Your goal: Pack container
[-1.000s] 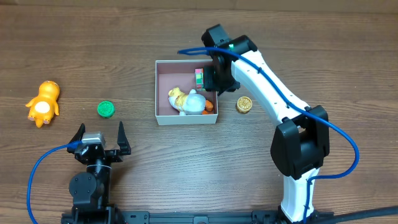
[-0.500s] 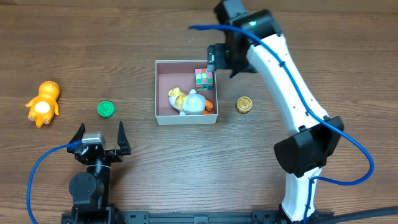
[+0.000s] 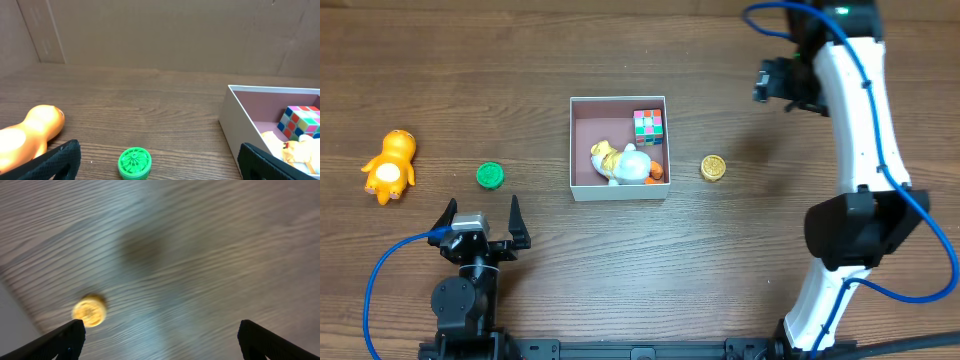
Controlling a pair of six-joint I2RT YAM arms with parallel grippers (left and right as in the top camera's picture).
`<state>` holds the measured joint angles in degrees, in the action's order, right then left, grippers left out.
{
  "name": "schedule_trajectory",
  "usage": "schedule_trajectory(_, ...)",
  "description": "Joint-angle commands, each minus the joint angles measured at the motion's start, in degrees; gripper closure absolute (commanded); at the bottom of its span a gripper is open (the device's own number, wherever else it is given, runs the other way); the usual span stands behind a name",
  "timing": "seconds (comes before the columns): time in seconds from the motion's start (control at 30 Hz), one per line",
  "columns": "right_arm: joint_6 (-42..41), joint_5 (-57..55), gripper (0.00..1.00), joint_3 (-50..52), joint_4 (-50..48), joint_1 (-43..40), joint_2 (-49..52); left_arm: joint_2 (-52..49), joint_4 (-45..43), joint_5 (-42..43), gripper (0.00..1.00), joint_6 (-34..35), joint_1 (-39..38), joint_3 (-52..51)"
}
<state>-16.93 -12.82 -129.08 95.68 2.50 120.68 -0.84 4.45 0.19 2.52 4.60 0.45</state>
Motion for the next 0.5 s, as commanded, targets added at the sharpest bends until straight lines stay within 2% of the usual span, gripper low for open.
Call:
schedule_trajectory(0.0, 0.9, 2.1, 0.00, -1.5, 0.2, -3.8, -0.2, 0.5, 0.0, -0.4, 0.00, -1.2, 0.2, -0.2)
schedule_trajectory(0.23, 0.9, 2.6, 0.00, 0.5, -5.4, -7.5, -0.2, 0.5, 0.0, -0.4, 0.00, -1.2, 0.2, -0.2)
schedule_trajectory(0.47, 0.9, 2.6, 0.00, 0.5, -5.0, -7.6, -0.2, 0.5, 0.0, -0.4, 0.00, -1.2, 0.2, -0.2)
